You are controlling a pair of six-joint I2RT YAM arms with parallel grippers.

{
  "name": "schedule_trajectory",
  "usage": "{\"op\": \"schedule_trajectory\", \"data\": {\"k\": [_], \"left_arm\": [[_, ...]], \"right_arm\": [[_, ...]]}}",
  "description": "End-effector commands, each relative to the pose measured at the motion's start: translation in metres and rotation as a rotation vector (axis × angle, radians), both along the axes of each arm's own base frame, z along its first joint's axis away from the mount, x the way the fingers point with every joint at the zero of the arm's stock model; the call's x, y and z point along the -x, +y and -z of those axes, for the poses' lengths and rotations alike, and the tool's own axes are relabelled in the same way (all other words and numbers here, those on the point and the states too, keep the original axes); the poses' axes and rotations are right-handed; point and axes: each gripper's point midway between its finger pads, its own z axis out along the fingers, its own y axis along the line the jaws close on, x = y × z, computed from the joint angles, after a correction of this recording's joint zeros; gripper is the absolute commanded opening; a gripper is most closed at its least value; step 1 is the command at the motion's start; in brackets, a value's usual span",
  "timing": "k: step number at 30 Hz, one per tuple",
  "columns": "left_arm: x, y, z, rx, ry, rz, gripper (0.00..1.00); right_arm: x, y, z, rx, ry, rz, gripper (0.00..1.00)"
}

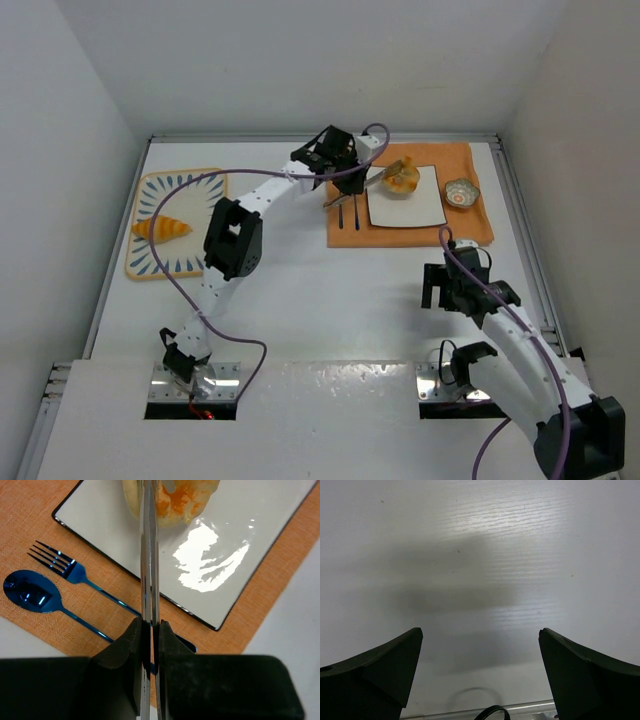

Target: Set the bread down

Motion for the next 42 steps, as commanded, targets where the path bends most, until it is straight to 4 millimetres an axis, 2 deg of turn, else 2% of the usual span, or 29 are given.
{"op": "schedule_trajectory", "data": {"k": [1,4,5,6,7,8,9,10,12,15,16,17,22,23,27,32,34,36,37,38,39,40,41,42], "left_arm": [[-0.021,-0.011,-0.031,0.073,-0.117,-0.029,0.05],[-0.021,-0.011,-0.008,0.046,-0.091,-0.024,0.12],[-0.021,-0.011,-0.008,0.046,-0.091,-0.024,0.14],[-0.019,-0.010,-0.004,0.045,-0.077,-0.029,0.25],[-0.017,-0.010,0.000,0.044,-0.061,-0.035,0.26],[-0.016,-0.011,-0.009,0.059,-0.069,-0.024,0.28],[-0.014,-0.010,-0.012,0.060,-0.070,-0.024,0.35],[-0.016,-0.006,-0.019,0.073,-0.074,-0.024,0.39],[-0.018,-0.002,-0.038,0.094,-0.097,-0.025,0.49],[-0.022,0.005,-0.053,0.088,-0.134,-0.030,0.56],[-0.023,0.005,-0.065,0.095,-0.159,-0.025,0.57],[-0.023,0.005,-0.065,0.095,-0.159,-0.025,0.58],[-0.022,0.008,-0.091,0.134,-0.179,-0.020,0.60],[-0.020,0.007,-0.102,0.154,-0.185,-0.014,0.60],[-0.022,0.013,-0.123,0.166,-0.222,-0.017,0.60],[-0.027,0.031,-0.152,0.186,-0.255,-0.049,0.57],[-0.026,0.050,-0.172,0.187,-0.264,-0.074,0.57],[-0.029,0.082,-0.180,0.163,-0.259,-0.117,0.57],[-0.026,0.096,-0.183,0.158,-0.243,-0.129,0.57],[-0.011,0.118,-0.187,0.134,-0.215,-0.142,0.57],[-0.014,0.157,-0.189,0.113,-0.211,-0.189,0.56],[-0.004,0.176,-0.193,0.124,-0.192,-0.175,0.56],[0.011,0.227,-0.194,0.109,-0.157,-0.234,0.56],[0.021,0.251,-0.194,0.087,-0.162,-0.239,0.56]], "right_arm": [[-0.008,-0.006,-0.017,0.031,-0.047,0.003,0.99],[-0.007,-0.006,-0.016,0.031,-0.039,0.004,0.99],[-0.007,-0.006,-0.016,0.030,-0.038,0.003,0.99],[-0.006,-0.005,-0.016,0.029,-0.034,-0.003,0.99],[-0.006,-0.006,-0.016,0.032,-0.030,0.003,0.99],[-0.007,-0.005,-0.016,0.030,-0.033,0.002,0.99],[-0.007,-0.004,-0.016,0.023,-0.029,-0.004,0.99],[-0.008,-0.003,-0.017,0.020,-0.031,0.000,0.99],[-0.009,0.001,-0.017,0.003,-0.028,-0.012,0.99],[-0.012,0.010,-0.017,-0.040,-0.027,-0.041,0.99],[-0.013,0.012,-0.018,-0.050,-0.028,-0.041,0.99],[-0.013,0.015,-0.018,-0.066,-0.027,-0.047,0.99],[-0.012,0.026,-0.019,-0.125,-0.031,-0.064,0.99],[-0.012,0.028,-0.020,-0.140,-0.036,-0.060,0.99],[-0.009,0.037,-0.019,-0.186,-0.033,-0.075,0.99],[-0.008,0.050,-0.021,-0.250,-0.029,-0.115,0.98],[-0.008,0.049,-0.022,-0.245,-0.026,-0.117,0.98],[-0.010,0.049,-0.022,-0.238,-0.037,-0.135,0.98],[-0.009,0.055,-0.022,-0.266,-0.031,-0.158,0.98],[-0.008,0.057,-0.020,-0.274,-0.021,-0.166,0.98],[-0.015,0.060,-0.023,-0.278,-0.047,-0.187,0.98],[-0.015,0.064,-0.021,-0.297,-0.036,-0.198,0.97],[-0.014,0.069,-0.019,-0.314,-0.021,-0.211,0.97],[-0.020,0.075,-0.021,-0.340,-0.034,-0.222,0.97]]}}
